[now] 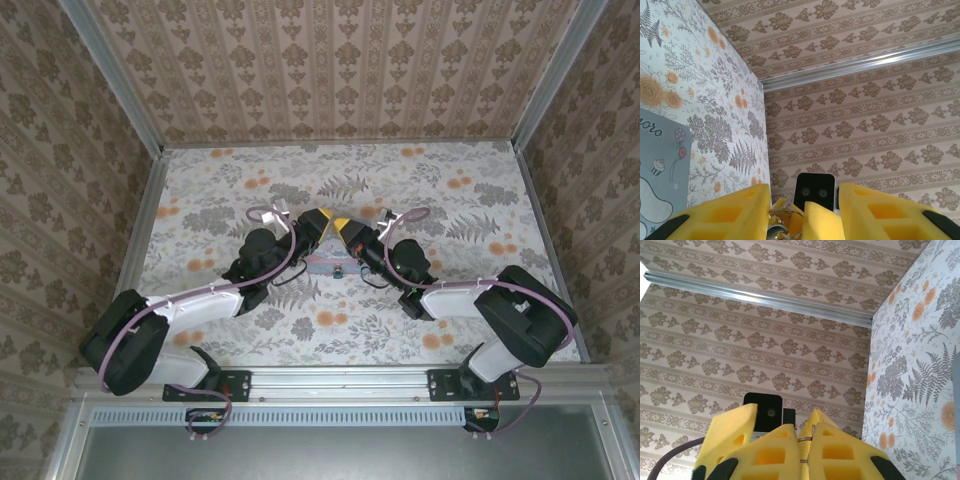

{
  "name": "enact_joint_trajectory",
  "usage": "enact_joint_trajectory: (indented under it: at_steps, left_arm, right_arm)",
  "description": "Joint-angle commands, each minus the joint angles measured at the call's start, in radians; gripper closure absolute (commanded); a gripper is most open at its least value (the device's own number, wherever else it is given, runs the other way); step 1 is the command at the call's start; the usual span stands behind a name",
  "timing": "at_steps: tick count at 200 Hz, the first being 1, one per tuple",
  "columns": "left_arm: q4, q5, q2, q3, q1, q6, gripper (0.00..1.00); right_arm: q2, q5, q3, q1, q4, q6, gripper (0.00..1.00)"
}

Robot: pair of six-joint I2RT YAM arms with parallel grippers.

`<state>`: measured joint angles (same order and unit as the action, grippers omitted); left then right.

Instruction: Unlock the padlock with the key

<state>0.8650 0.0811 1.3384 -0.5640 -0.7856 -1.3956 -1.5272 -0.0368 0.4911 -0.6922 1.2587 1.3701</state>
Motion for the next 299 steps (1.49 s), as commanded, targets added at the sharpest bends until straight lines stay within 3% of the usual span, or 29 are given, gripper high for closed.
enact_joint_trajectory:
  at_steps: [1, 96, 134, 190, 204, 221, 236, 267, 280, 299]
  left_arm:
    - [0.042, -0.009, 0.013, -0.008, -0.009, -0.005, 0.63]
    - [0.044, -0.013, 0.017, -0.007, -0.011, -0.001, 0.86]
    - [0.043, -0.011, 0.020, -0.011, -0.013, 0.005, 1.00]
    - [0.039, -0.009, 0.013, -0.011, -0.013, 0.040, 1.00]
    - [0.034, -0.009, 0.006, -0.013, -0.013, 0.059, 1.00]
    - [0.020, -0.006, -0.006, -0.016, -0.012, 0.082, 1.00]
    - [0.001, 0.000, -0.020, -0.019, -0.009, 0.104, 1.00]
    - [-0.038, 0.034, -0.049, -0.035, 0.004, 0.157, 1.00]
    - [-0.074, 0.062, -0.067, -0.050, 0.012, 0.189, 1.00]
    - [-0.133, 0.101, -0.092, -0.074, 0.024, 0.250, 1.00]
  right_arm:
    - [-0.017, 0.005, 0.029, -0.007, 0.059, 0.017, 1.00]
    - [-0.014, -0.001, 0.020, -0.009, 0.059, 0.017, 1.00]
    - [-0.009, -0.002, 0.018, -0.009, 0.058, 0.016, 1.00]
    - [0.016, -0.020, 0.006, -0.006, 0.050, -0.004, 1.00]
    - [0.038, -0.023, -0.003, -0.002, 0.037, -0.014, 0.85]
    - [0.077, -0.020, -0.028, 0.013, 0.008, -0.021, 0.58]
    - [0.125, -0.015, -0.057, 0.030, -0.033, -0.029, 0.43]
    - [0.276, -0.027, -0.091, 0.076, -0.220, -0.079, 0.32]
    - [0.357, -0.054, -0.064, 0.096, -0.426, -0.135, 0.24]
    - [0.469, -0.044, -0.004, 0.106, -0.707, -0.277, 0.21]
